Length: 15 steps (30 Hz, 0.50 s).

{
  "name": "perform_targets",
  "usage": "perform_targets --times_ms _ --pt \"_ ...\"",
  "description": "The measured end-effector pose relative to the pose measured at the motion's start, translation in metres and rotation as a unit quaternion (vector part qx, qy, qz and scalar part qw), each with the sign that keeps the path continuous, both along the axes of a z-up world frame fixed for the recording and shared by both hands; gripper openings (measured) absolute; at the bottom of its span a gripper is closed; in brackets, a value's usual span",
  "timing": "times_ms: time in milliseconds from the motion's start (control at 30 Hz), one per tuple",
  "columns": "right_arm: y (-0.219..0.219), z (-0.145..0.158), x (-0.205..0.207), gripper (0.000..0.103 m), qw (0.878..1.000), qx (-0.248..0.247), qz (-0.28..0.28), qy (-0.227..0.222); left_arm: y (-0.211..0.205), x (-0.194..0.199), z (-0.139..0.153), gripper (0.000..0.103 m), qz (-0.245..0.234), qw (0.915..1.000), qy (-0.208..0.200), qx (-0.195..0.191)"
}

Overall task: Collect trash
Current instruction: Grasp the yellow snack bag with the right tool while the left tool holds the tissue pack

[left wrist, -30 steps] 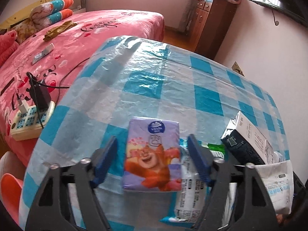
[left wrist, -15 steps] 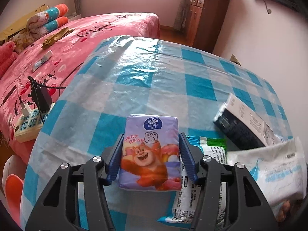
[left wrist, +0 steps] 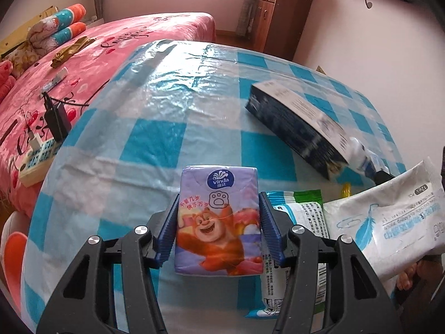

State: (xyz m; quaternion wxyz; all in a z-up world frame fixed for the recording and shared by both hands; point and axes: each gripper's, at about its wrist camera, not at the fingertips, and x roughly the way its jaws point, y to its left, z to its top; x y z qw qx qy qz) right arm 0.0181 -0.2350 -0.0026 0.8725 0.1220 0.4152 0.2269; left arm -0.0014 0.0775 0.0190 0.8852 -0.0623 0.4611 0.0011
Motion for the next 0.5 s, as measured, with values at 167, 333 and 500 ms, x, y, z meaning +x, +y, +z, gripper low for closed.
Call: perform_targets --times_ms 167,333,500 --pt "0.008 0.000 -0.018 0.056 0.997 0.020 0.071 0.011 0.002 -0.018 0.001 0.056 -0.003 1.0000 0.002 -0.005" --pt "0.015 0.001 -0.032 0.057 0.993 0.025 0.113 0.014 0.008 -0.033 0.001 0.056 -0.001 0.9999 0.004 -0.011" --pt "0.015 0.002 -0.038 0.069 0.994 0.003 0.112 0.007 0.018 -0.045 0.002 0.056 0.008 0.9998 0.002 -0.015"
